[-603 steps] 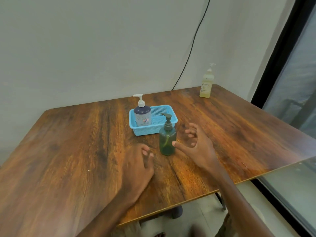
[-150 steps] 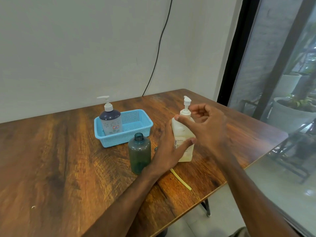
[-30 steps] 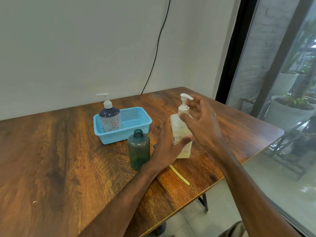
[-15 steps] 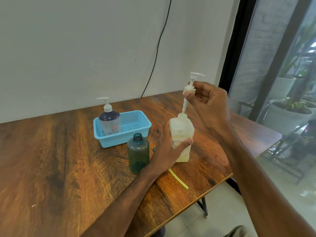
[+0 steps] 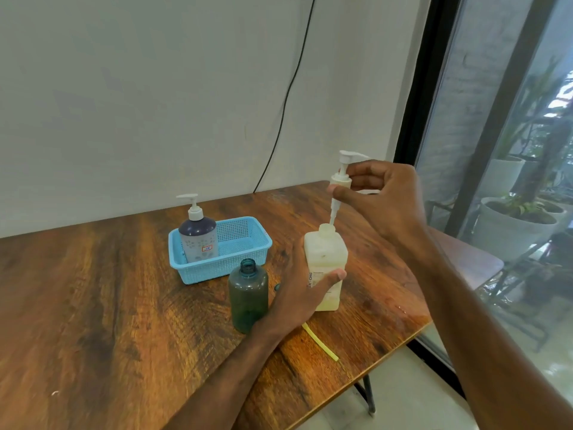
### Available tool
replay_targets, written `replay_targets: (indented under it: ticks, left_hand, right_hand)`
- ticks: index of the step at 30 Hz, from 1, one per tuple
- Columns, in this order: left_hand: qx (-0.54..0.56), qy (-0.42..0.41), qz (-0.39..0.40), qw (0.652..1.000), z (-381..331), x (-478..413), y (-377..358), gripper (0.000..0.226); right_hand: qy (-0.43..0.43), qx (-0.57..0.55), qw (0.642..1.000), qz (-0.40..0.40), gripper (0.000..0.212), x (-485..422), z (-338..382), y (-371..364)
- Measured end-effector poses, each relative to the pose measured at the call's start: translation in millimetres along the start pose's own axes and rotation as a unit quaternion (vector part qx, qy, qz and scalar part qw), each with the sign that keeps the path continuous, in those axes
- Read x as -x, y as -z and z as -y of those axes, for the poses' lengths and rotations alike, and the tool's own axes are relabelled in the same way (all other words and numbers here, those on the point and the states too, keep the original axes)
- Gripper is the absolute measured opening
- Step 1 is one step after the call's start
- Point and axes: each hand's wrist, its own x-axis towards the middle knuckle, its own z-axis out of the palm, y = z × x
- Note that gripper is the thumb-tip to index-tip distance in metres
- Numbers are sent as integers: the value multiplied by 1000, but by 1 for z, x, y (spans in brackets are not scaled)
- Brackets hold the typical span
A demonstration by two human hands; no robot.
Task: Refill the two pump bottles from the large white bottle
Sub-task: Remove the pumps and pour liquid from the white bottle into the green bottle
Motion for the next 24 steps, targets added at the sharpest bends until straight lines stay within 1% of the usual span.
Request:
replay_targets:
  ticks: [4,7,11,15,18,21,24]
  left_hand:
    - [10,-2,9,1000,1,0,0,95]
    - [8,-8,3,1000,2,-1,0,97]
    - [8,-1,9,1000,2,0,0,101]
    - [7,2,12,1000,4,0,1,99]
    - [9,6,12,1000,3,0,1,95]
    - [14,1,9,1000,0,1,2,91]
    - [22,-5,8,1000,-2,2,3,91]
  right_hand:
    - [6,-38,999,-35,42,2,9,6]
    - [21,-72,994,-83,38,-2,20,15]
    - [83,-34,987,-136,29,-9,35,29]
    - [96,-19,980,-173,28,-25,38,42]
    - [69,8,987,-143,32,-37,18,46]
    - [8,70,996,-61,33,-36,-24,36]
    - [-49,130,990,21,28,-19,-70,16]
